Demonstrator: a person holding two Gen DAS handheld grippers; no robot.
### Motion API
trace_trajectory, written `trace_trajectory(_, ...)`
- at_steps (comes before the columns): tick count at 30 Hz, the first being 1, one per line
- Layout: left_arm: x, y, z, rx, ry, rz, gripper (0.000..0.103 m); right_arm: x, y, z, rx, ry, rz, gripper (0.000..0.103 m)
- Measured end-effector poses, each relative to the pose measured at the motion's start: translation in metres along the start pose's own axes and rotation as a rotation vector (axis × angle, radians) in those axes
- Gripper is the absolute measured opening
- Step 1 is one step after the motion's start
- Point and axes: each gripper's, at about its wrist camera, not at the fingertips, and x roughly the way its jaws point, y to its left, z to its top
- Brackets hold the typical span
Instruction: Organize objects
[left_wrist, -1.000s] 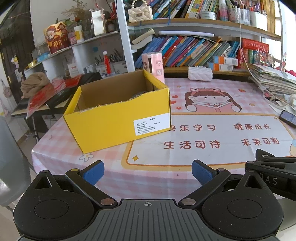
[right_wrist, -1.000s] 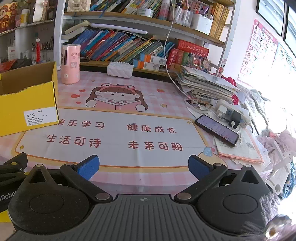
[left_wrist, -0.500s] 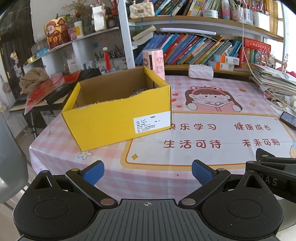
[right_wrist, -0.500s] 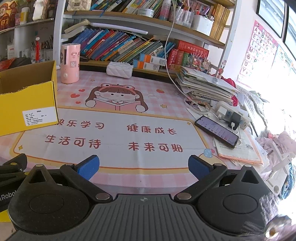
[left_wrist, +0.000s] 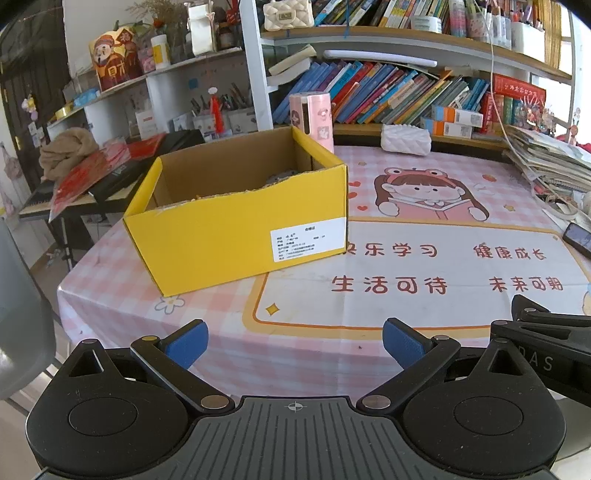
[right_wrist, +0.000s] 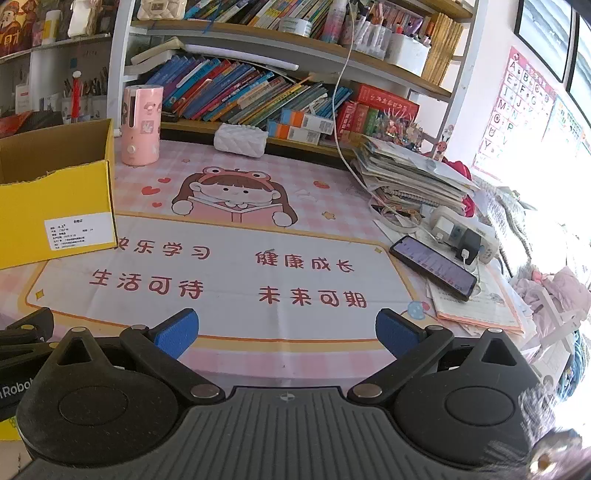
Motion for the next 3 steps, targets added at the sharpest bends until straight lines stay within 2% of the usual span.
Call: trace_trajectory(3, 0.0041, 0.0013, 0.0005, -0.002, 0.010, -0.002, 0.102, 0.0033, 0.0036, 0.0006, -0.004, 0.007, 0.003, 0.103)
